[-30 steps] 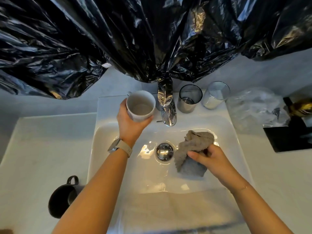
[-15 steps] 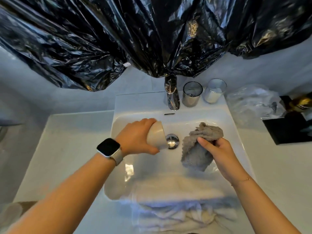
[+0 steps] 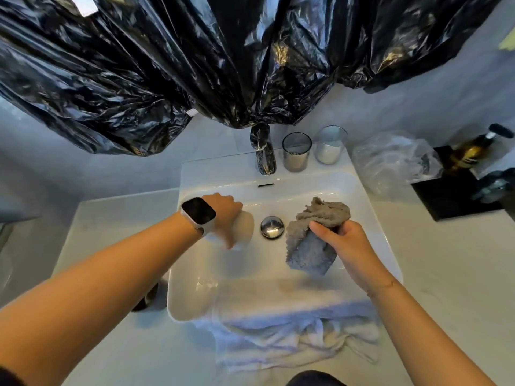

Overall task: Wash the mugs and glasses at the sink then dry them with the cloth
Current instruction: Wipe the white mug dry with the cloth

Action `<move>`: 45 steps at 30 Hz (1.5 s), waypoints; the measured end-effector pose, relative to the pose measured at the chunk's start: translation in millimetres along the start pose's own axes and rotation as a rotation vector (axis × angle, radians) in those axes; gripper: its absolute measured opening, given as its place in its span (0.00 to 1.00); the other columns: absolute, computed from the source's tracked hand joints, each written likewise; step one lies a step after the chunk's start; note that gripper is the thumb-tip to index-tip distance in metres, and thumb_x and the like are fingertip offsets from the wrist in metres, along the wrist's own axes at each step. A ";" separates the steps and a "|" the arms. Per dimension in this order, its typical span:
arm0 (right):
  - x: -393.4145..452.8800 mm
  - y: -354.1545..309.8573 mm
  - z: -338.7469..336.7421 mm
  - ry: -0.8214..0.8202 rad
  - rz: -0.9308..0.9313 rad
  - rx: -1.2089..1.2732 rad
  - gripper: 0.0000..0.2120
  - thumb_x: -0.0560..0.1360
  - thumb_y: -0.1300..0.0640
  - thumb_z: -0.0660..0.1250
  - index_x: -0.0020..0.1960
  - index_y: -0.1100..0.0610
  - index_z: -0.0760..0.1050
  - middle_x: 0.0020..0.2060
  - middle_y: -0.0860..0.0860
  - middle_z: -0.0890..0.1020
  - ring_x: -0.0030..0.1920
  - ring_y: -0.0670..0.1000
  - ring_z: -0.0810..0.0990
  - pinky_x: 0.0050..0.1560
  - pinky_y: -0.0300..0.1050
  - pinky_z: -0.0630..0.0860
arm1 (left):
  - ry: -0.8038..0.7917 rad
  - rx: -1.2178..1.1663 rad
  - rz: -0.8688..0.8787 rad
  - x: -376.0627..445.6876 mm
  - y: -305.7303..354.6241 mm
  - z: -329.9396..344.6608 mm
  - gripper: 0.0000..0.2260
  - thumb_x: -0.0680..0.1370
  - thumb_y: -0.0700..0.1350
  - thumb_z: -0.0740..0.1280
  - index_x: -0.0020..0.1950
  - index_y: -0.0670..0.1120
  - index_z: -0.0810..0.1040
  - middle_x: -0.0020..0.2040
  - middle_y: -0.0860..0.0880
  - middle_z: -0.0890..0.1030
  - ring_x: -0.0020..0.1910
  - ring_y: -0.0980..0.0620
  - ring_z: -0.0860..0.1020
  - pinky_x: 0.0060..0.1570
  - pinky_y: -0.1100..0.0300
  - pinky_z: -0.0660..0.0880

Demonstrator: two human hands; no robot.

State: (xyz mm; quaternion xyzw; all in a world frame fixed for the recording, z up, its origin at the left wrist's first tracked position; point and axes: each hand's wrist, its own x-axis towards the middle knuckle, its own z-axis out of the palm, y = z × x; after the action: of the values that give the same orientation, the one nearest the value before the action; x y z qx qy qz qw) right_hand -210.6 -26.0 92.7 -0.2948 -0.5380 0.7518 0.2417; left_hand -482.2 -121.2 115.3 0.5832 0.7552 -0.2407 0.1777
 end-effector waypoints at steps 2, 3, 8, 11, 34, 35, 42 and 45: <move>0.3 -0.8 2.6 -0.058 0.021 -0.030 0.16 0.69 0.55 0.73 0.56 0.57 0.81 0.52 0.47 0.86 0.56 0.45 0.82 0.49 0.32 0.77 | -0.025 -0.237 0.019 -7.3 -2.5 0.3 0.35 0.59 0.65 0.76 0.61 0.54 0.71 0.52 0.53 0.77 0.47 0.51 0.75 0.46 0.58 0.74; 0.3 -0.9 5.3 -0.102 0.028 -0.049 0.16 0.68 0.55 0.73 0.55 0.56 0.81 0.51 0.46 0.86 0.55 0.45 0.82 0.49 0.32 0.77 | -0.041 -0.418 0.030 -13.1 -3.1 0.4 0.36 0.59 0.65 0.77 0.62 0.55 0.71 0.54 0.54 0.77 0.48 0.53 0.75 0.46 0.61 0.72; 3.6 -2.6 33.1 -0.254 0.000 -0.187 0.14 0.65 0.56 0.75 0.50 0.49 0.82 0.49 0.42 0.86 0.55 0.42 0.82 0.52 0.34 0.77 | -0.127 -1.325 0.103 -42.7 10.1 9.9 0.35 0.60 0.61 0.77 0.64 0.55 0.70 0.60 0.48 0.78 0.58 0.46 0.79 0.58 0.49 0.79; 7.8 -4.1 43.6 -0.314 0.037 -0.251 0.14 0.68 0.60 0.76 0.50 0.46 0.81 0.47 0.40 0.86 0.52 0.39 0.82 0.50 0.32 0.76 | -0.188 -1.577 0.163 -45.8 19.1 17.5 0.35 0.64 0.56 0.77 0.68 0.48 0.71 0.64 0.43 0.79 0.62 0.42 0.79 0.64 0.39 0.74; -9.3 14.2 75.0 -0.196 0.188 -0.228 0.21 0.64 0.58 0.79 0.55 0.53 0.79 0.49 0.50 0.85 0.53 0.47 0.83 0.50 0.37 0.79 | 0.338 -1.844 -0.367 -63.1 88.9 26.6 0.20 0.74 0.65 0.57 0.49 0.49 0.73 0.51 0.41 0.80 0.52 0.40 0.79 0.59 0.38 0.74; -9.9 11.4 75.8 -0.190 0.206 -0.164 0.21 0.64 0.57 0.79 0.55 0.56 0.80 0.50 0.52 0.86 0.54 0.51 0.84 0.50 0.39 0.80 | 0.392 -1.792 -0.366 -65.7 91.3 25.4 0.20 0.76 0.64 0.56 0.49 0.48 0.73 0.49 0.41 0.79 0.52 0.40 0.79 0.57 0.38 0.74; 12.5 -36.9 76.6 -0.232 0.549 0.272 0.13 0.69 0.55 0.70 0.50 0.60 0.84 0.48 0.58 0.85 0.49 0.54 0.85 0.50 0.48 0.82 | 0.803 -1.311 -0.236 -85.0 100.9 15.7 0.21 0.76 0.67 0.49 0.53 0.53 0.71 0.47 0.53 0.76 0.44 0.56 0.76 0.43 0.61 0.72; 7.0 -42.4 84.0 -0.182 0.450 0.158 0.18 0.68 0.54 0.73 0.55 0.62 0.82 0.51 0.60 0.85 0.51 0.57 0.85 0.48 0.49 0.82 | 0.763 -1.486 -0.204 -81.9 96.5 15.0 0.17 0.78 0.62 0.51 0.47 0.52 0.71 0.42 0.52 0.77 0.43 0.52 0.77 0.46 0.52 0.74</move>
State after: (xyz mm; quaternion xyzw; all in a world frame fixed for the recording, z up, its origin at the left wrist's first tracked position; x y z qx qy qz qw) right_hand -272.7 -64.3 152.6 -0.3185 -0.4181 0.8497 0.0412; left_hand -368.2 -175.2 132.8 0.2850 0.7745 0.5179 0.2253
